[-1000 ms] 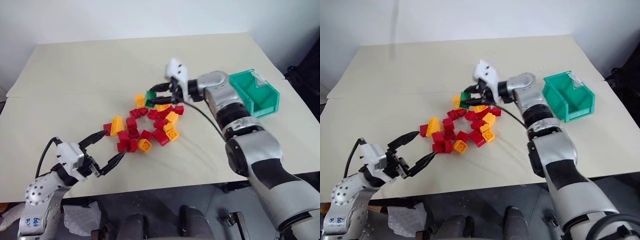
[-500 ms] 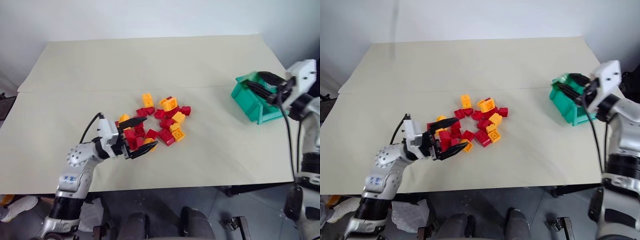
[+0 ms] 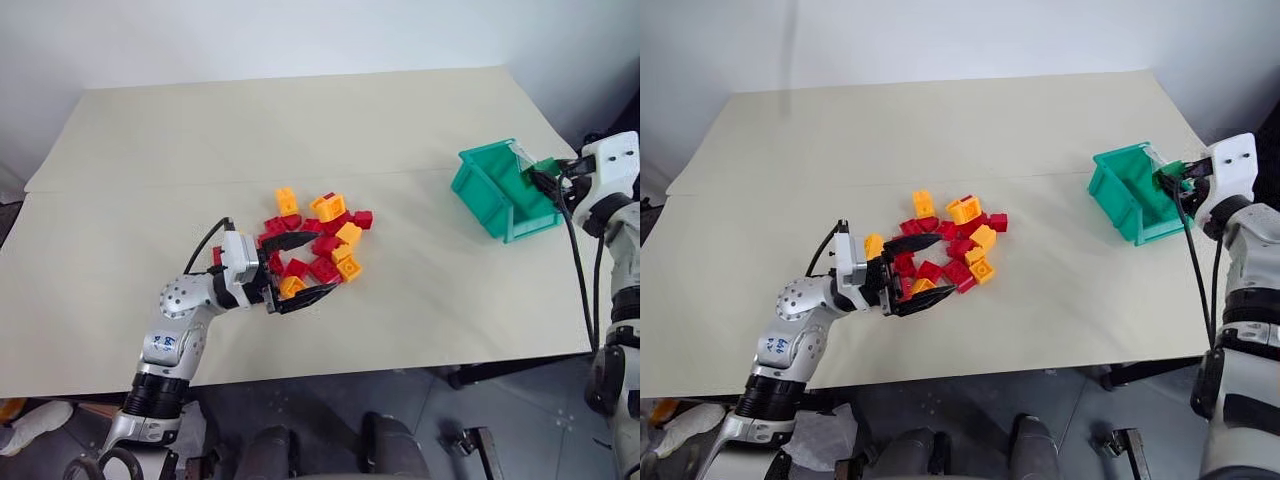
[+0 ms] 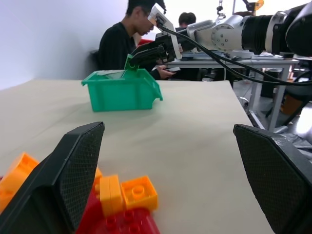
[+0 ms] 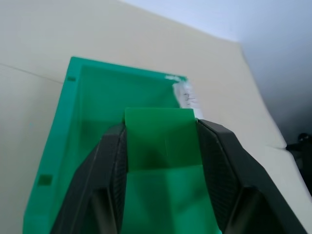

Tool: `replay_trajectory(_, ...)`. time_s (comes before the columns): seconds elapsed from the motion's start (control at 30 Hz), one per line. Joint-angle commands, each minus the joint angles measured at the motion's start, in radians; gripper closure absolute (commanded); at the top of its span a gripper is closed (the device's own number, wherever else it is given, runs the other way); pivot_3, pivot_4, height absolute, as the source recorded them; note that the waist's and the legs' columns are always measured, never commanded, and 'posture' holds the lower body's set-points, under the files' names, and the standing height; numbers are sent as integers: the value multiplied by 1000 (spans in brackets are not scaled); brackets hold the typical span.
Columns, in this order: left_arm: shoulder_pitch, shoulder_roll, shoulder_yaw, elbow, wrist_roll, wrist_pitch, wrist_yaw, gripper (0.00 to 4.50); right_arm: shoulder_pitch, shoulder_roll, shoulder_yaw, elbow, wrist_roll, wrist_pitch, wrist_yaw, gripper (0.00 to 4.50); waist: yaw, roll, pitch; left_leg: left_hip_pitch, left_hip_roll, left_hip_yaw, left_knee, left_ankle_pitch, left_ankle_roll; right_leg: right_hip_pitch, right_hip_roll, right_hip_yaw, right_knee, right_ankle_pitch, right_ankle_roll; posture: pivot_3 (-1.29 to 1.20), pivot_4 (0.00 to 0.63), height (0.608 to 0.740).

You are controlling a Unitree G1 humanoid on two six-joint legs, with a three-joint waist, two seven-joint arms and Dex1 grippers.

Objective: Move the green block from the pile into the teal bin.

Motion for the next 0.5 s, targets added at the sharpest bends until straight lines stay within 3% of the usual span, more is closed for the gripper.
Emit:
replay_trajectory(0.03, 22, 14, 22, -60, -1, -8, 13, 0, -45, -17, 8, 74, 0, -44, 5, 1995, 3, 0, 0, 0, 0, -1, 0, 0, 0, 0, 0, -1, 0, 0, 0, 0, 150, 740)
replay_trajectory(0.23, 50, 42, 90, -87, -23, 25, 73, 0, -51, -55, -2, 98, 14, -119, 17, 15, 3, 0, 0, -1, 0, -1, 0, 0, 0, 0, 0, -1, 0, 0, 0, 0, 150, 740)
replay_trajectory(0.37, 59, 76, 112, -83, -6, 20, 67, 0, -6, -50, -38, 2, 105, -180, 169, 15, 2, 0, 0, -1, 0, -1, 0, 0, 0, 0, 0, -1, 0, 0, 0, 0, 150, 740)
replay_trajectory(0.5, 93, 133, 159, -71, 16, 22, 88, 0, 203, -26, -66, -404, 336, -41, 442, 15, 2, 0, 0, 0, 1, -3, -1, 0, 0, 0, 0, -3, 0, 0, 0, 0, 150, 740)
